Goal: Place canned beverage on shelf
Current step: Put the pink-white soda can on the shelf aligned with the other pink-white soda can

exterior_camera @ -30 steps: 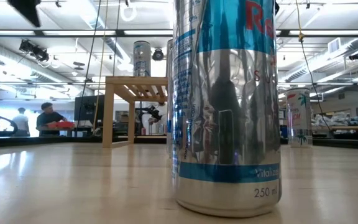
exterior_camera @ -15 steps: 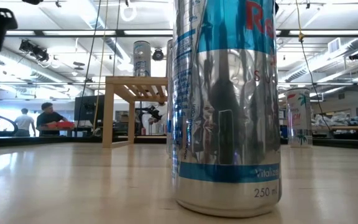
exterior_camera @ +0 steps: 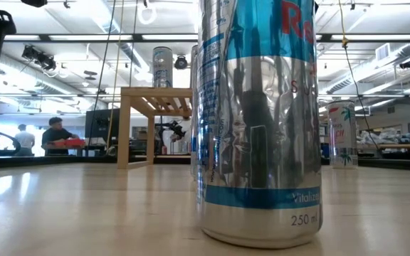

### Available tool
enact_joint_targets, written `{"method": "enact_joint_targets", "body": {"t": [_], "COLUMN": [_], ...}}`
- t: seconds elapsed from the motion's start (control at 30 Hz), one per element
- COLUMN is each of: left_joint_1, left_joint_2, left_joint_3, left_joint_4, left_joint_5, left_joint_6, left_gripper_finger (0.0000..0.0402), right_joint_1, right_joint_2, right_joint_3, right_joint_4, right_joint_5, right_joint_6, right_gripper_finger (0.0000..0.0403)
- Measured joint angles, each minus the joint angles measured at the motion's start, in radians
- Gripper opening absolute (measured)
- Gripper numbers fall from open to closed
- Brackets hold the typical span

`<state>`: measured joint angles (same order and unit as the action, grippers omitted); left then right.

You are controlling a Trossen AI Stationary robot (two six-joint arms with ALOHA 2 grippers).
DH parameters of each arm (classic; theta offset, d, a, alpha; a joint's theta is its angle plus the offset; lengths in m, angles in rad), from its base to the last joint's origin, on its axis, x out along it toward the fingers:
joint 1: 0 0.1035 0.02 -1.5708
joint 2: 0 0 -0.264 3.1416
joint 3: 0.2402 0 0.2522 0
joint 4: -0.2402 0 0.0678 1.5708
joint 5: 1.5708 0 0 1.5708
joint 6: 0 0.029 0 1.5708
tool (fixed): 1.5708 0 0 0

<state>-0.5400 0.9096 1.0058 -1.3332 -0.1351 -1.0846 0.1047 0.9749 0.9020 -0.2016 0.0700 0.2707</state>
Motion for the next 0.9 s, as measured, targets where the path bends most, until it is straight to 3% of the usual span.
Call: {"method": "enact_joint_targets", "body": {"t": [0.3, 0.47, 0.9], "left_joint_1": [-0.001, -0.015, -0.193], "left_joint_2": [0.0, 0.017, 0.196], "left_joint_3": [0.0, 0.002, 0.002], "left_joint_4": [0.142, 0.189, 0.186], "left_joint_5": [0.011, 0.127, 0.254], "left_joint_6": [-0.06, -0.03, -0.092], "left_gripper_finger": [0.0393, 0.0393, 0.0393], "right_joint_1": [0.0, 0.0, -0.001], "right_joint_2": [0.0, 0.003, 0.056], "right_joint_3": [0.0, 0.0, -0.001], "right_joint_4": [0.0, 0.0, 0.029], "right_joint_5": [0.0, 0.0, 0.0], "right_joint_6": [0.0, 0.011, 0.043], "right_gripper_finger": [0.0389, 0.0389, 0.0389]}}
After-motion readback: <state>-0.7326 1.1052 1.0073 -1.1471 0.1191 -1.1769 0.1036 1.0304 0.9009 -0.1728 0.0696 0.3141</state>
